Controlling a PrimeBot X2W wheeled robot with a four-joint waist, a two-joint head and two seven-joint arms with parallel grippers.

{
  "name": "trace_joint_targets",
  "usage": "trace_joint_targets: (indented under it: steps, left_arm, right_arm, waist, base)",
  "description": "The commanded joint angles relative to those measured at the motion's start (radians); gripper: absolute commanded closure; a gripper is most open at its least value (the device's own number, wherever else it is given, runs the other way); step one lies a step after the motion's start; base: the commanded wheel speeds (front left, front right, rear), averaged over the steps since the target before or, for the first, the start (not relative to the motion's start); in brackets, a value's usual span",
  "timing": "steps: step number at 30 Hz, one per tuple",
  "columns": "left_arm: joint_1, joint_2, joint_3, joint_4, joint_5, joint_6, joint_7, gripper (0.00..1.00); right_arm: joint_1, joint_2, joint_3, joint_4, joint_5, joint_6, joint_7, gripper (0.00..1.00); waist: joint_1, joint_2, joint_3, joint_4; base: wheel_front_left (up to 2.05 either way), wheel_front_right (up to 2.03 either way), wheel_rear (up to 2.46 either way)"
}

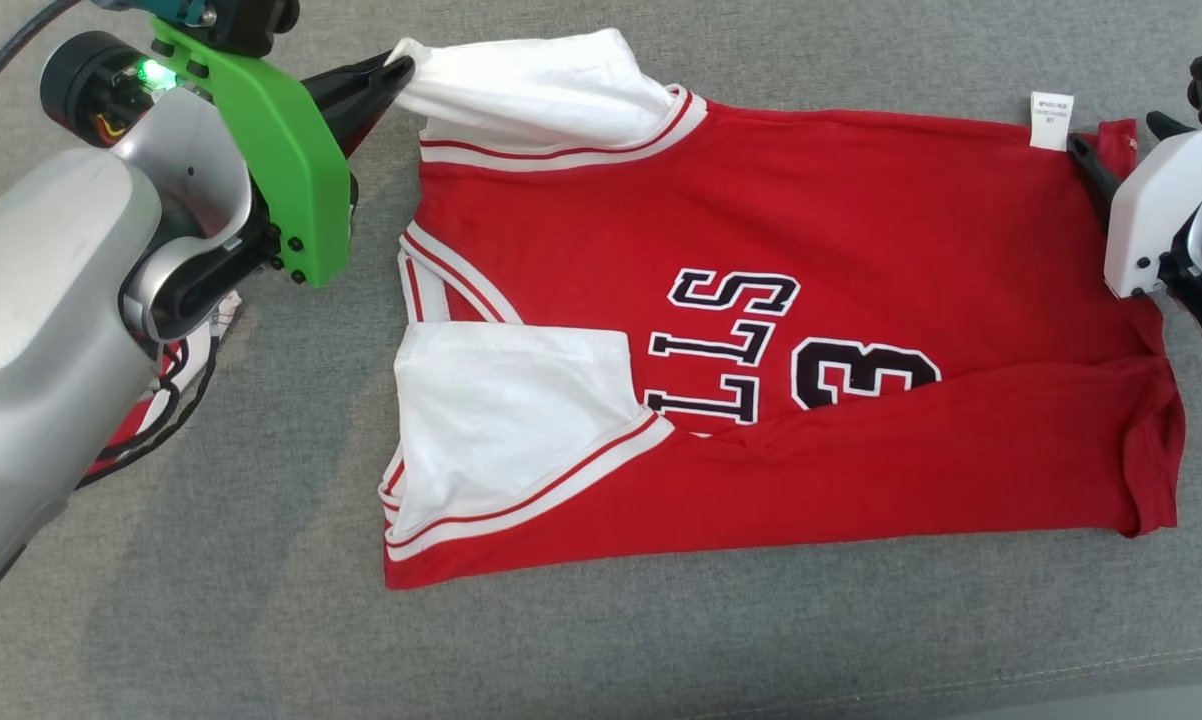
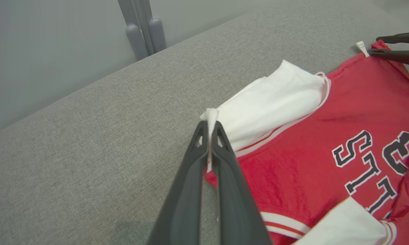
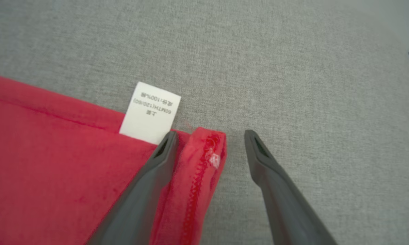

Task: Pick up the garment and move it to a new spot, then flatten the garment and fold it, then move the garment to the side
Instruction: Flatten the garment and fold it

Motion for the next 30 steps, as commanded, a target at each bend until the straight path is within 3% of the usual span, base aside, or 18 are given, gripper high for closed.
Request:
trace_joint_targets:
  steps: [1, 2, 3, 4, 5, 18, 24, 30]
  left_arm:
    - [-0.008, 0.004, -0.003, 0.006, -0.006, 0.001, -0.007, 1.00]
    - [-0.011, 0.005, -0.004, 0.008, -0.007, 0.001, -0.010, 1.00]
    - [-0.014, 0.006, -0.005, 0.010, -0.008, 0.001, -0.012, 1.00]
    - [-0.017, 0.009, -0.007, 0.013, -0.009, 0.001, -0.014, 1.00]
    - [-0.021, 0.012, -0.009, 0.017, -0.008, 0.001, -0.018, 1.00]
    - [-0.129, 0.005, -0.004, 0.171, 0.093, 0.020, -0.103, 1.00]
    - [-0.204, -0.041, 0.007, 0.295, 0.157, 0.044, -0.211, 1.00]
    - [-0.235, -0.103, -0.021, 0.381, 0.188, 0.021, -0.286, 1.00]
  right_arm:
    - [0.001, 0.000, 0.017, 0.012, 0.013, 0.000, 0.010, 0.00]
    - [0.001, -0.001, 0.027, 0.018, 0.023, 0.000, 0.019, 0.00]
    - [0.000, -0.003, 0.035, 0.022, 0.029, 0.000, 0.023, 0.29]
    - [-0.003, -0.005, 0.043, 0.028, 0.037, 0.000, 0.027, 0.85]
    - [-0.006, -0.007, 0.050, 0.032, 0.040, 0.000, 0.026, 1.00]
    - [-0.163, 0.013, 0.019, 0.081, 0.019, -0.001, -0.175, 1.00]
    - [-0.241, 0.037, 0.006, 0.123, -0.022, -0.001, -0.272, 1.00]
    - [-0.264, 0.043, 0.012, 0.151, -0.041, -0.001, -0.358, 1.00]
  waist:
    - [0.0000, 0.0000, 0.002, -0.001]
    - [0.0000, 0.0000, 0.003, -0.003]
    - [0.0000, 0.0000, 0.004, -0.005]
    - [0.0000, 0.0000, 0.006, -0.007]
    - [0.0000, 0.0000, 0.008, -0.009]
    - [0.0000, 0.0000, 0.056, -0.046]
    - [0.0000, 0.0000, 0.076, -0.056]
    - [0.0000, 0.0000, 0.080, -0.042]
  base:
    - [0.00, 0.00, 0.00]
    - [0.00, 0.00, 0.00]
    - [0.00, 0.00, 0.00]
    - [0.00, 0.00, 0.00]
    - [0.00, 0.00, 0.00]
    - [0.00, 0.00, 0.00]
    - [0.00, 0.00, 0.00]
    - [0.00, 0.00, 0.00]
